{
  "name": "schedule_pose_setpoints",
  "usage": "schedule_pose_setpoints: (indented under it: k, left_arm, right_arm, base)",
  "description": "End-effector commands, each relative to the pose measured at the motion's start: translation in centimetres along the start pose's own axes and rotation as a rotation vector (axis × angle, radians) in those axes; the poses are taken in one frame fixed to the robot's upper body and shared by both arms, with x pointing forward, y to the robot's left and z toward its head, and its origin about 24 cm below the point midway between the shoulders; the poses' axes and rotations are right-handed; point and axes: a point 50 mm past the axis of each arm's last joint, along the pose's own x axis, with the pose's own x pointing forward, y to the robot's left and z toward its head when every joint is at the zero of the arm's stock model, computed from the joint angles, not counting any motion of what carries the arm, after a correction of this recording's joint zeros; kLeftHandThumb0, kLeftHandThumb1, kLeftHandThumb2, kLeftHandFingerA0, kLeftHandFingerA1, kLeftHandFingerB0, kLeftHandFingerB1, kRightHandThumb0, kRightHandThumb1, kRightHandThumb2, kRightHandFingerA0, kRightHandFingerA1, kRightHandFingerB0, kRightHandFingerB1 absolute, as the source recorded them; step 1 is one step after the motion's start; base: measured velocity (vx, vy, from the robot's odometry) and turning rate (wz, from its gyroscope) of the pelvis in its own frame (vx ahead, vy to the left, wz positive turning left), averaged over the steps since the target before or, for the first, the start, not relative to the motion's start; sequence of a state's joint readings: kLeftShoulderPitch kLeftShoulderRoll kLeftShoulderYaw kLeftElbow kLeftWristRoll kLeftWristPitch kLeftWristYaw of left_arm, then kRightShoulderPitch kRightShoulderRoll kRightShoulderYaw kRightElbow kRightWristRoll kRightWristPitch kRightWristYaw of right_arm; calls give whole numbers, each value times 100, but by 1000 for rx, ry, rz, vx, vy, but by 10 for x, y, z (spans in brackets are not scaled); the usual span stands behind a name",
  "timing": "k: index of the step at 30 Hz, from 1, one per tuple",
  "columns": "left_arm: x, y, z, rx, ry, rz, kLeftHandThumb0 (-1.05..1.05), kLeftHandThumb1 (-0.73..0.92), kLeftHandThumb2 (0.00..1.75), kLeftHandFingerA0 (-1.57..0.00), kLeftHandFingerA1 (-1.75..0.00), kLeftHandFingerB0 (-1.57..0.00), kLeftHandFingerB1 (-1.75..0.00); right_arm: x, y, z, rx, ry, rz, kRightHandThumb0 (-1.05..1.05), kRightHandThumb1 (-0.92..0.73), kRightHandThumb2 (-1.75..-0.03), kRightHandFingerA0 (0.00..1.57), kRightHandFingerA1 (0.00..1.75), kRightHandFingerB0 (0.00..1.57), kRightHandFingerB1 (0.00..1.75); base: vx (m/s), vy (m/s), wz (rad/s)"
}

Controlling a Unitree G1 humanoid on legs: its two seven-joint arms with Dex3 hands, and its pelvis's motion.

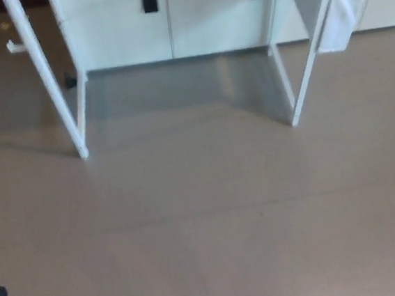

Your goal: The robot walk up to a desk on which a bottle is kept on the left hand side and a container is kept on the right hand side. The robot uses its left hand to pick up the bottle and places it in the container.

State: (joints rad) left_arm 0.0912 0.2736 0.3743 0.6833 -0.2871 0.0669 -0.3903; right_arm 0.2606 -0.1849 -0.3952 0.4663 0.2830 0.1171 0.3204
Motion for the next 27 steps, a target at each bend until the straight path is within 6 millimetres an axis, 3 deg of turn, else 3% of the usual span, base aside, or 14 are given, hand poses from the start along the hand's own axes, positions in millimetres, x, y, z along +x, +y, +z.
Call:
schedule_pose_setpoints:
  k: [1, 9, 10, 13, 24, 25, 26, 27]
  left_arm:
    - [-1, 3, -1, 18, 28, 5, -23, 64, 67, -60, -50, -41, -42]
    - [-2, 1, 0, 34, 24, -14, -25, 65, 68, -59, -50, -39, -41]
    - [-2, 2, 1, 39, 25, -18, -18, 70, 61, -61, -46, -40, -37]
    - [-2, 2, 1, 44, 28, -19, -19, 70, 60, -61, -46, -40, -37]
    - [0, 1, 4, 47, 26, -19, -17, 69, 60, -64, -47, -44, -38]
    - [1, 0, 5, 53, 26, -17, -17, 70, 60, -65, -47, -45, -38]
    - [2, 0, 5, 56, 26, -16, -17, 70, 60, -65, -47, -45, -38]
    - [2, 0, 6, 56, 27, -12, -24, 64, 68, -62, -51, -43, -43]
  right_arm:
    - [-4, -6, -3, 11, -7, 1, -36, -46, -57, 47, 62, 34, 51]
    - [-4, -7, -6, 21, -10, -6, -38, -44, -60, 48, 64, 35, 53]
    - [-4, -7, -8, 30, -7, -4, -36, -44, -59, 47, 62, 34, 52]
    - [-5, -7, -9, 32, -8, -3, -35, -44, -58, 46, 62, 33, 51]
    - [-4, -7, -10, 23, -10, 3, -35, -46, -56, 46, 61, 32, 50]
    - [-3, -7, -9, 32, -9, 5, -29, -29, -83, 42, 66, 24, 57]
    - [-3, -7, -9, 36, -9, 6, -29, -29, -83, 42, 66, 24, 57]
    - [-2, -6, -9, 37, -10, 3, -35, -44, -57, 48, 63, 34, 52]
  base:
    - [598, 169, 8]
    - [421, -1, 27]
    - [552, -166, 58]
    - [636, 41, 65]
    - [544, 111, -9]
    - [317, 162, -42]
    - [410, 186, 74]
    - [390, 153, -59]
